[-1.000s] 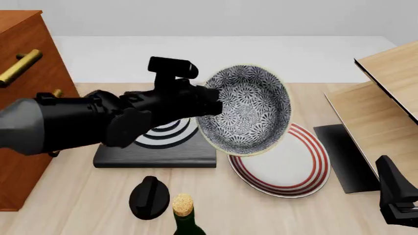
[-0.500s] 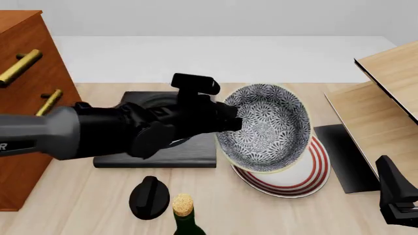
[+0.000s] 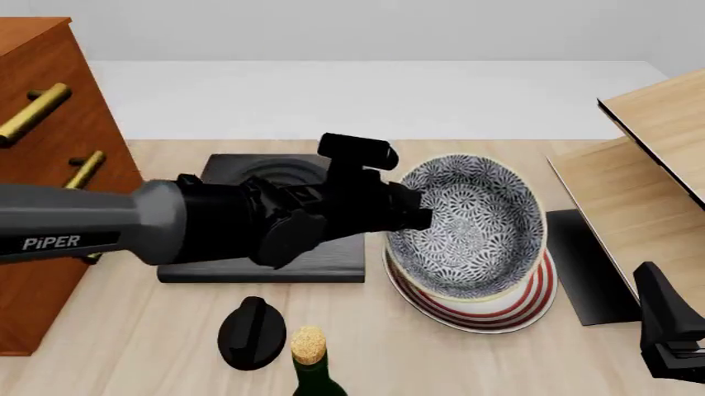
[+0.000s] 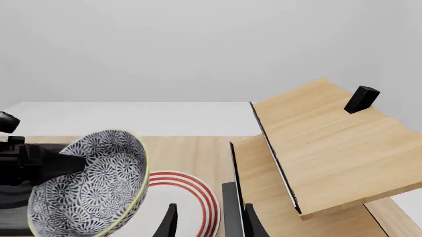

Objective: Pick up the akita bowl and put it on the plate.

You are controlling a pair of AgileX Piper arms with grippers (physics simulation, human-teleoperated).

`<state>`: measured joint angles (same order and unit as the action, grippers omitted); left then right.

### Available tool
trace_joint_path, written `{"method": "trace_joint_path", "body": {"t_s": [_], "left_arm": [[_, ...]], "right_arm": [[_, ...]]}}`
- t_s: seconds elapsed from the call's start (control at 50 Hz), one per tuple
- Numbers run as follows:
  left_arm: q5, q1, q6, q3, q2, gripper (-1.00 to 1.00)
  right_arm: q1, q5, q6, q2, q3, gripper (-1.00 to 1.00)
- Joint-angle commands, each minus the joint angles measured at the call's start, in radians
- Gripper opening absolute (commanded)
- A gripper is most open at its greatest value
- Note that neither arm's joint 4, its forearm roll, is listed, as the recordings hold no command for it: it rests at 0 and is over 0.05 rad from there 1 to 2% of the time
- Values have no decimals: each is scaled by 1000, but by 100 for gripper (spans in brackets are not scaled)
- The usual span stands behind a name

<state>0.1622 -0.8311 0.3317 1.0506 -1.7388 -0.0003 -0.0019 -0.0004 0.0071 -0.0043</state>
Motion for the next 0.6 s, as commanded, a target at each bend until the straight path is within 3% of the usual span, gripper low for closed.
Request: {"method": "trace_joint_path", "body": {"t_s": [0.02, 0.6], "left_arm": [[-16, -4, -9, 56, -47, -100], [-48, 3, -38, 141, -149, -100]], "right_arm": [[0, 0, 0, 0, 0, 100], [0, 0, 0, 0, 0, 100]]}}
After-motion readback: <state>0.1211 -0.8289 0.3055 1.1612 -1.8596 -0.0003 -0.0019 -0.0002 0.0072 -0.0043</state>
